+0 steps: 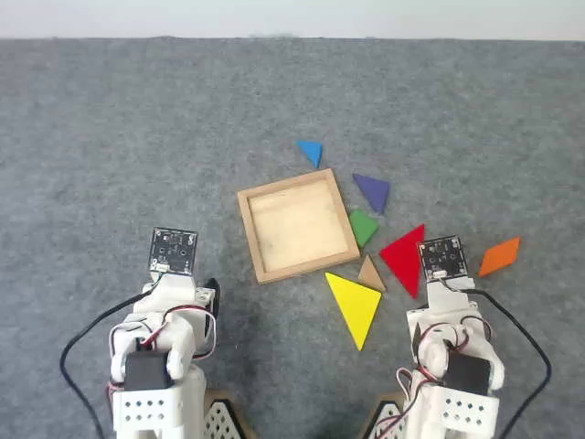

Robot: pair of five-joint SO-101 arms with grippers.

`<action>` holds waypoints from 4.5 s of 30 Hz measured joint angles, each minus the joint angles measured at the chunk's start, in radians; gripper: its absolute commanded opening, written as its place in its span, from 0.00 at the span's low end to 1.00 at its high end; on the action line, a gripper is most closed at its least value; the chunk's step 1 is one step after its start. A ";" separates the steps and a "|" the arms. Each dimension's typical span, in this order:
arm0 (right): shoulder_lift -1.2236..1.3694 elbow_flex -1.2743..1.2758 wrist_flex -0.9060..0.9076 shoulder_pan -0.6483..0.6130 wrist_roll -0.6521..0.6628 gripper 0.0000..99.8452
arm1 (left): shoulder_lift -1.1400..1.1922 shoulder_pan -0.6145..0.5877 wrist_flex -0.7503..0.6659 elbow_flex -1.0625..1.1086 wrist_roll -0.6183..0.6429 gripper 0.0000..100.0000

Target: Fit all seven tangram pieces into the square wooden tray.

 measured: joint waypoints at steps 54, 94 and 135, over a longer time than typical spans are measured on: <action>0.000 0.000 -0.028 -0.028 0.041 0.01 | 0.000 0.000 0.000 0.000 0.000 0.15; 1.633 -1.132 -0.140 -0.480 -0.120 0.16 | 0.000 0.000 0.000 0.000 0.000 0.15; 1.703 -1.000 -0.305 -0.379 -0.764 0.34 | 0.000 0.000 0.000 0.000 0.000 0.15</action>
